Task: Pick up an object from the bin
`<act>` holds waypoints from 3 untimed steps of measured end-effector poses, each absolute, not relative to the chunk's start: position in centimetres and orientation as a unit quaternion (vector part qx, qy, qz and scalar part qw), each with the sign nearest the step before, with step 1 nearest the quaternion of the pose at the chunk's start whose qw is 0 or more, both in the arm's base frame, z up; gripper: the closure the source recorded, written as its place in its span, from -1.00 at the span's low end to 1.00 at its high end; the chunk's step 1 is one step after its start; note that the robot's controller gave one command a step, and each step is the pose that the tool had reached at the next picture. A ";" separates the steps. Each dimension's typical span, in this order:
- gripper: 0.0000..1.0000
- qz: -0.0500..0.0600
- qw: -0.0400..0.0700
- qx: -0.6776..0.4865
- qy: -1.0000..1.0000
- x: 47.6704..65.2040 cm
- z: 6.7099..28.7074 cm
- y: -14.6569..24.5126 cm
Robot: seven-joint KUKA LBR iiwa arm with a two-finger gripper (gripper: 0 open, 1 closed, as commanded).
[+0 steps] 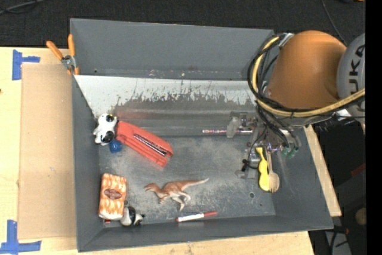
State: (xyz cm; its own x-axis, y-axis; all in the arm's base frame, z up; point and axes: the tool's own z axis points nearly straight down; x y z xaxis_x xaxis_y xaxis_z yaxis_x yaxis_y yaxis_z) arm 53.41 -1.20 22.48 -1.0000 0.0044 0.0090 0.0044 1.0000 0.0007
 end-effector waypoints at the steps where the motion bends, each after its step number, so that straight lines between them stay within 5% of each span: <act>1: -1.00 0.000 0.001 -0.002 -1.000 53.6 22.9 -1.2; 2: -1.00 0.000 0.000 0.042 -0.999 51.1 18.2 2.9; 3: -1.00 -0.001 -0.002 -0.008 -1.000 51.1 15.9 4.1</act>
Offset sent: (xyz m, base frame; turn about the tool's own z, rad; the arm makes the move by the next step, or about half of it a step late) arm -0.0518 0.0896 -0.0962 -0.1835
